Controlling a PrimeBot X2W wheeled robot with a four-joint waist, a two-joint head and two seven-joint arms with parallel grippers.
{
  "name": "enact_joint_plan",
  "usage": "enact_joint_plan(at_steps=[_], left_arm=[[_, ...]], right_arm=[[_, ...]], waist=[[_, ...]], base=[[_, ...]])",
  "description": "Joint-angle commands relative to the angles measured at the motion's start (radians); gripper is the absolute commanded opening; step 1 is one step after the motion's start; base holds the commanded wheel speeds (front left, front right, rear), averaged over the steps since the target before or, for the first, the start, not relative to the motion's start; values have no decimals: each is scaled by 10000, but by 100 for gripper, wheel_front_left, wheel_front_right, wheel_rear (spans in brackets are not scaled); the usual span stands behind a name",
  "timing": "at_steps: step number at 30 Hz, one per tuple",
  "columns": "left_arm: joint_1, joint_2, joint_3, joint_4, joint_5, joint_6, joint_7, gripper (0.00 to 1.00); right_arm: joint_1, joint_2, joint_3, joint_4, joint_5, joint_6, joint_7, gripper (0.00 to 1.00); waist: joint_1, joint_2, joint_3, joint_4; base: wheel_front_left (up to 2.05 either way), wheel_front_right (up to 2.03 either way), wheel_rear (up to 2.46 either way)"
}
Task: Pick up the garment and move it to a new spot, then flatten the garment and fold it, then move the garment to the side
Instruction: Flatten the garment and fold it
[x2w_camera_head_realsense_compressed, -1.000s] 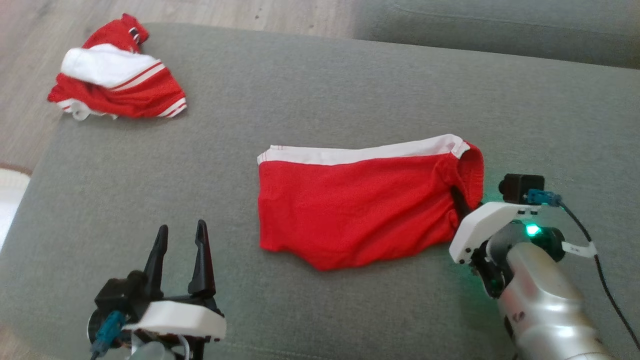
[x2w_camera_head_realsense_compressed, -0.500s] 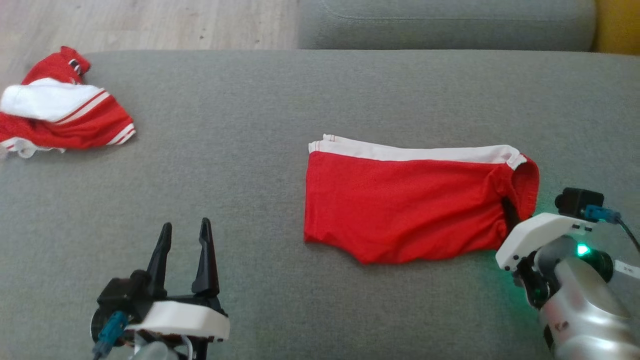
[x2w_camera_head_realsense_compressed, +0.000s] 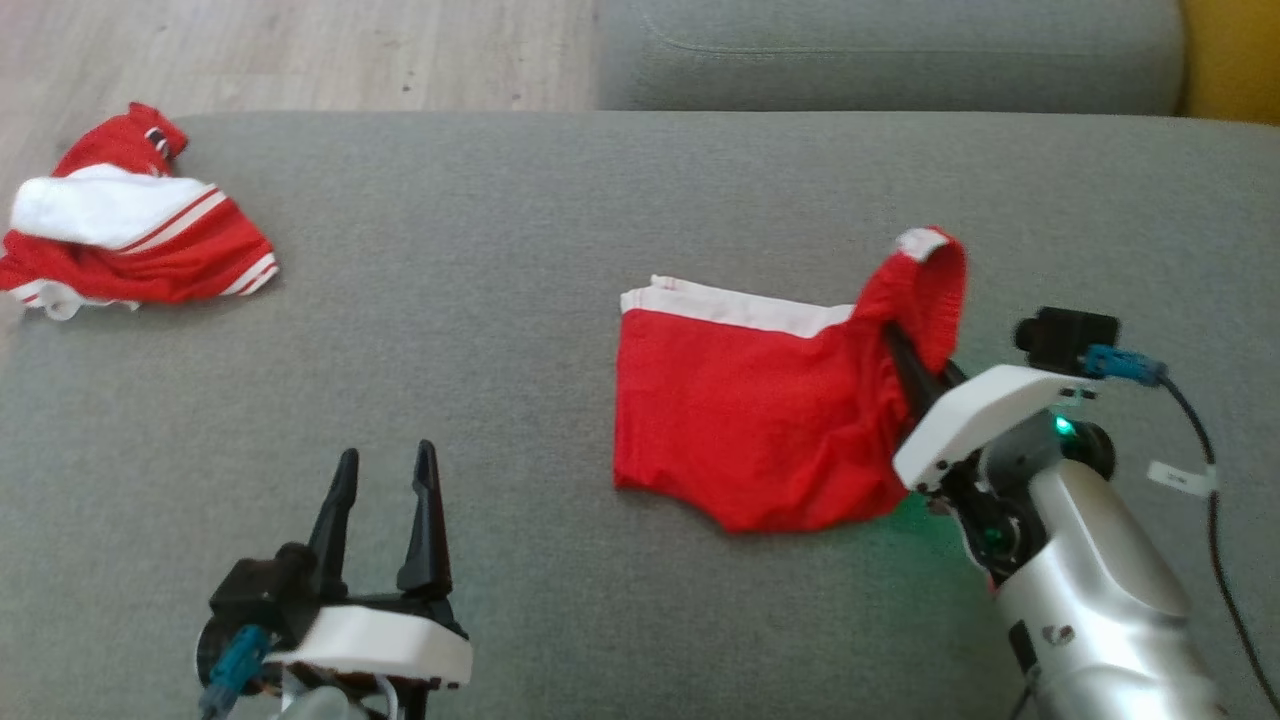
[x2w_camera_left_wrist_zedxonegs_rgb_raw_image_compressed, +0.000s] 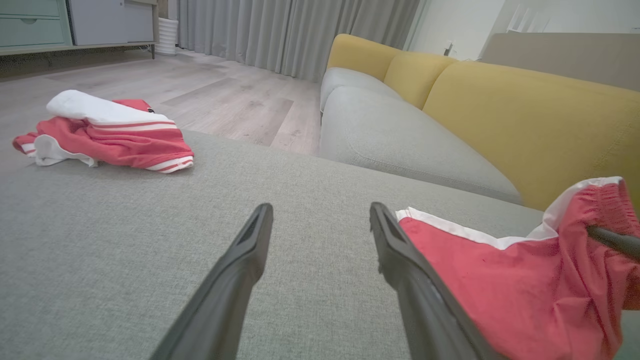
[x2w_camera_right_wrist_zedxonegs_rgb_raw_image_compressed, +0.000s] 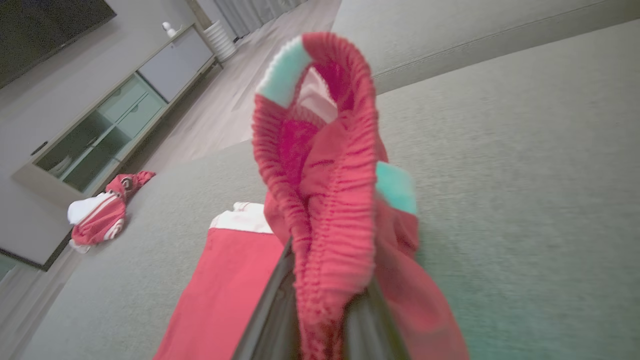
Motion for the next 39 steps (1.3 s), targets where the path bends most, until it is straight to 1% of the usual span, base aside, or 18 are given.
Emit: enact_joint_plan(at_steps=[1,5,8,9,15,16,17,18,19,21,22,25,30,34,39], left_arm=[[-330,84,290,-336,-24,-37,-16,100],[-354,26,220,-331,-34,-79,-8,100],[-370,-13,147,-298,-36,-126,4,100],[-370,-13,147,-298,-36,-126,4,100],[-369,-79,33,-174,-51,-207,12,100],[-374,-94,10,-154,-49,-217,13,100],[-382,-111,-16,-131,-49,-230,16,100],[-391,-124,-38,-108,-50,-244,19,100],[-398,-135,-57,-84,-52,-256,20,100],[-409,-149,-77,-45,-61,-274,19,100],[-421,-156,-83,-2,-71,-293,14,100],[-404,-182,-94,47,-79,-286,6,100],[-340,-172,-73,74,-108,-268,-7,100],[-312,-150,-10,42,-115,-243,-25,100],[-408,-163,105,44,-95,-258,-55,100]], right_arm=[[-220,222,350,-561,-73,67,85,0],[-245,308,580,-591,-210,67,128,0],[-271,316,1009,-420,166,67,27,0],[-271,316,1009,-420,166,67,27,0],[-476,319,1857,355,775,67,-418,0],[-550,319,1987,545,818,67,-506,14],[-625,319,2130,736,877,67,-571,44],[-699,319,2289,917,947,67,-619,84],[-781,320,2441,1079,1000,67,-699,100],[-954,320,2786,1319,1045,67,-873,100],[-1090,320,3151,1403,1172,67,-1036,100],[-1224,320,3716,1355,1301,67,-1284,100],[-1341,320,4270,1213,1215,67,-1737,100],[-1510,321,4051,1349,657,67,-2325,100],[-1471,321,3193,1564,-164,67,-3099,100]], waist=[[0,-1,-25,152],[0,-1,-67,472],[0,-1,-106,729],[0,-1,-106,729],[0,-1,-196,1125],[0,-1,-202,1172],[0,-1,-213,1223],[0,-1,-222,1268],[0,-1,-231,1303],[0,-1,-239,1350],[0,-1,-249,1375],[0,-1,-284,1362],[0,-1,-356,1210],[0,-1,-429,994],[0,-1,-624,694]], base=[[0,0,0],[0,0,0],[0,0,0],[0,0,0],[0,0,0],[0,0,0],[0,0,0],[0,0,0],[0,0,0],[0,0,0],[0,0,0],[0,0,0],[0,0,0],[0,0,0],[0,0,0]])
